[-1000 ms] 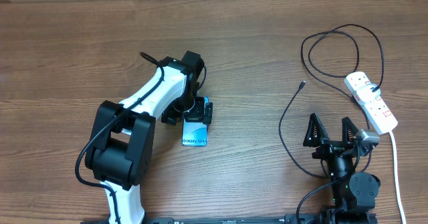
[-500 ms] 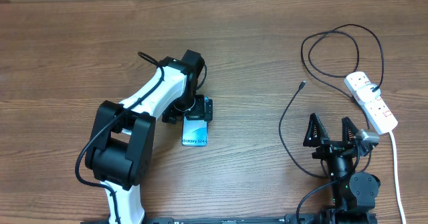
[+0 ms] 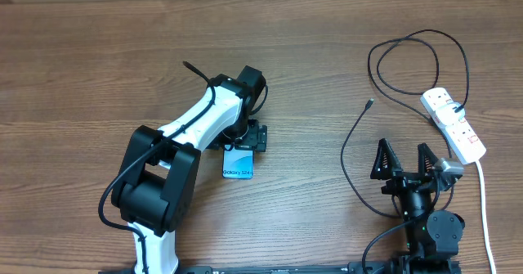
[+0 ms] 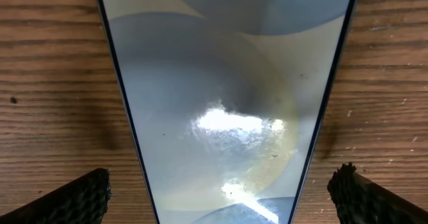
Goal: Plug charger to phone and switch on socket
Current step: 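Close the left gripper on the phone's bottom edge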
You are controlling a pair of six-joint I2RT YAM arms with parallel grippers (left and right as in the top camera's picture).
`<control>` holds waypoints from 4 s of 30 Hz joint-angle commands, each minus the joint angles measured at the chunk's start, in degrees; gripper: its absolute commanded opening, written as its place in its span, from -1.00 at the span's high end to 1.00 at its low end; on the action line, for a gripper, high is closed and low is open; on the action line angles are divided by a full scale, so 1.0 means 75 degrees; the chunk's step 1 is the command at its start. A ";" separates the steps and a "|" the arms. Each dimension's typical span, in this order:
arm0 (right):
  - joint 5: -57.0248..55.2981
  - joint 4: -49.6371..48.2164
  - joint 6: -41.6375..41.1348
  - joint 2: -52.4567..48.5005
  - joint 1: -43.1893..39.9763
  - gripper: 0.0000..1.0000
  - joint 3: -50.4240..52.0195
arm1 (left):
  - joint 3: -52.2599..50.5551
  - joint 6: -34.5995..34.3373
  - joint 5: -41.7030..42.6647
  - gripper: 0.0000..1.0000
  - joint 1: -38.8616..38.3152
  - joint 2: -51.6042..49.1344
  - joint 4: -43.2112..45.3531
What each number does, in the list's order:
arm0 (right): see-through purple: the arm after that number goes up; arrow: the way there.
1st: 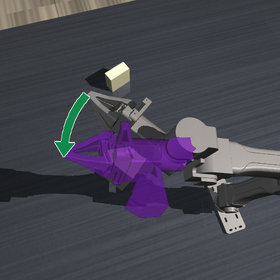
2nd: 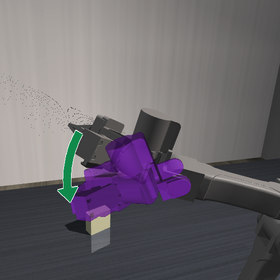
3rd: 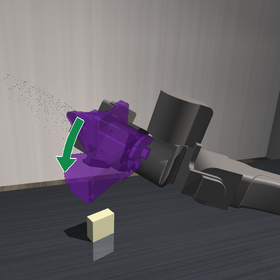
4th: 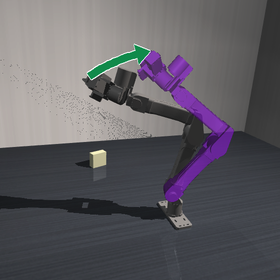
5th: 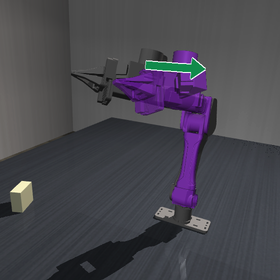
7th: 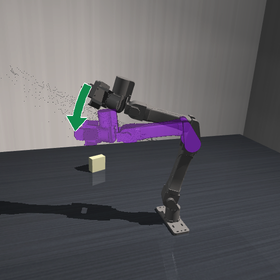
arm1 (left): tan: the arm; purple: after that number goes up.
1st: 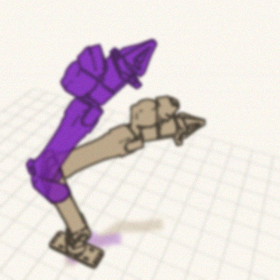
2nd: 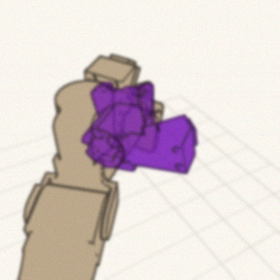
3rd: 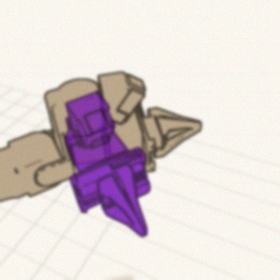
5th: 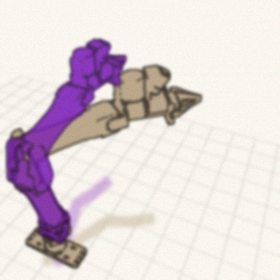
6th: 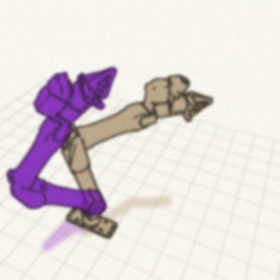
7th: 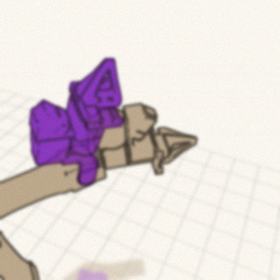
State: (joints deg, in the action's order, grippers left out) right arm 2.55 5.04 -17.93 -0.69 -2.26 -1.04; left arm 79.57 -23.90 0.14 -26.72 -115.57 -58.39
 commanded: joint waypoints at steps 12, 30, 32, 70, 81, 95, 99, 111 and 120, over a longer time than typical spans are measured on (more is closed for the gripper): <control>-0.0044 -0.0050 0.0052 0.0061 -0.0023 -1.00 0.0079 | 0.0154 -0.0396 -0.0160 -0.99 -0.0029 -0.0125 0.0399; -0.0044 -0.0050 0.0052 0.0061 -0.0023 -1.00 0.0079 | -0.0641 -0.0396 -0.0242 -0.99 -0.0026 -0.0128 0.1067; -0.0044 -0.0050 0.0052 0.0061 -0.0023 -1.00 0.0079 | -0.0731 -0.0393 -0.0245 -0.99 -0.0026 -0.0128 0.1105; -0.0044 -0.0050 0.0052 0.0061 -0.0023 -1.00 0.0079 | -0.0962 -0.0076 -0.0213 -0.83 -0.0029 -0.0128 0.0845; -0.0044 -0.0050 0.0052 0.0061 -0.0023 -1.00 0.0079 | -0.0962 -0.0134 -0.0058 -0.53 -0.0029 -0.0128 0.0752; -0.0044 -0.0050 0.0052 0.0061 -0.0023 -1.00 0.0079 | -0.0956 -0.0131 0.0178 -0.08 -0.0026 -0.0125 0.0854; -0.0044 -0.0050 0.0052 0.0061 -0.0023 -1.00 0.0079 | -0.0930 -0.0131 0.0178 -0.02 -0.0026 -0.0125 0.0851; -0.0044 -0.0050 0.0052 0.0061 -0.0023 -1.00 0.0079 | -0.0522 -0.0128 0.0184 0.11 -0.0026 -0.0125 0.0554; -0.0044 -0.0050 0.0052 0.0061 -0.0023 -1.00 0.0079 | 0.0207 -0.0128 0.0184 0.15 -0.0026 -0.0125 -0.0009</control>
State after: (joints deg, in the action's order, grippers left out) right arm 2.55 5.02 -17.91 -0.69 -2.26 -1.04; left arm 77.93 -25.32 1.30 -26.92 -115.87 -57.41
